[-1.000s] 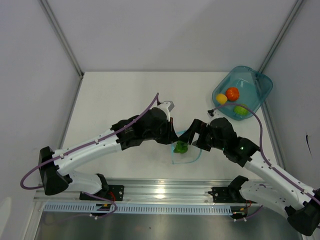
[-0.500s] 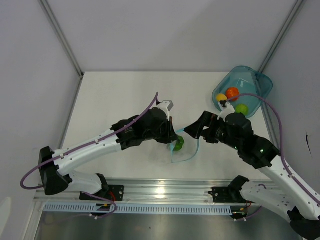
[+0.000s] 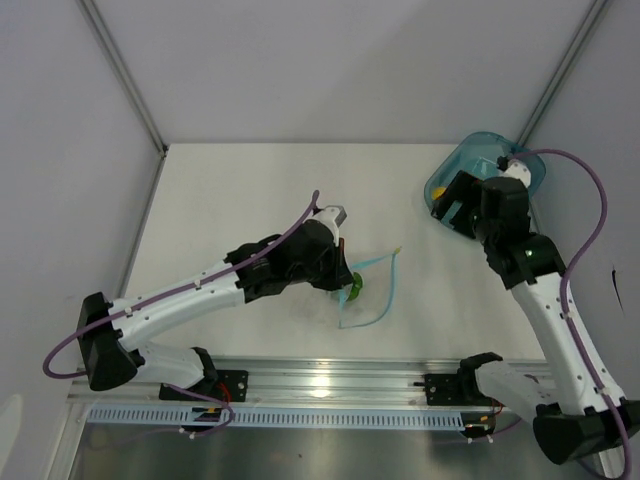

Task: Place the food in the zip-top bag and seal the zipper
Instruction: Place the fake vegetable in the zipper food storage bag, then pick up the fake fruit from the bin.

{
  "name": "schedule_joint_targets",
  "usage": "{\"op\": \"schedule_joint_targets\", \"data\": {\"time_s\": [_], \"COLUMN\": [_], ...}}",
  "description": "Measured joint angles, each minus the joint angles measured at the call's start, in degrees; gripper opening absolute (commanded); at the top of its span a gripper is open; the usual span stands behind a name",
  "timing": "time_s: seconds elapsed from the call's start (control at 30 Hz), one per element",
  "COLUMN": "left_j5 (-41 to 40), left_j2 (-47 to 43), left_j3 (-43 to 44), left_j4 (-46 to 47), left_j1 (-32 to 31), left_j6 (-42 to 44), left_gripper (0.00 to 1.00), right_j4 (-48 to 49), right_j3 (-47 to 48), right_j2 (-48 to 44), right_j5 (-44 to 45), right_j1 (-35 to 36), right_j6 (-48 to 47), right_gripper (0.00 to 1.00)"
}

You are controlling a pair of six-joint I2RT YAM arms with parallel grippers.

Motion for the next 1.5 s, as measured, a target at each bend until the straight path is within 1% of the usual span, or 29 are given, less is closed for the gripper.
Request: {"op": "schedule_joint_targets", "data": {"time_s": [0.1,0.2,0.33,0.47,0.63,0.73,1.07,1.27,1.43,1.5], "left_j5": [0.20,0.76,1.20,1.25,1.38,1.53,3.48,5.29,6.10,6.43], "left_j2": [-0.09,-0.09,-0.09,-0.09,0.24,1.18,5.49,7.50,7.98,8.00], "left_j3": [-1.22,-2.25,-2.95,-2.97,-2.97,-2.97,-2.93,-2.91,-2.91,-2.93], "left_j4": [0.52,1.01,1.64,2.47,3.17,3.72,5.95,6.27,6.36,6.56], "left_j1": [0.00,0.00,0.00,0.00,0.37,0.74,2.69,4.28,4.90,5.01], "left_j6": [0.35,0.39,0.90,1.92,4.00,5.40,8.33,8.83,8.83,8.83], "left_gripper": [0.01,0.00,0.01,0.00,0.01,0.01,0.01,0.01,0.01,0.01], "right_j4": [3.43,7.56,12.55,17.75,22.27,24.79,29.59,30.25,30.34,30.53], "right_j3": [0.00,0.02,0.24,0.92,3.91,8.41,22.34,25.31,25.31,25.35], "right_j2": [5.03,10.14,18.25,28.33,39.87,47.17,61.81,67.38,69.37,70.03], "right_j5": [-1.57,-2.86,-4.35,-5.88,-6.91,-7.67,-9.81,-12.13,-13.40,-13.81], "right_j1": [-9.51,-16.44,-23.19,-27.65,-28.72,-28.72,-29.38,-29.79,-29.79,-29.73], "right_j6": [-2.34,-3.61,-4.48,-4.70,-5.84,-7.54,-11.50,-13.07,-13.33,-13.40], "right_gripper": [0.97,0.96,0.96,0.96,0.97,0.97,0.97,0.97,0.96,0.95]}}
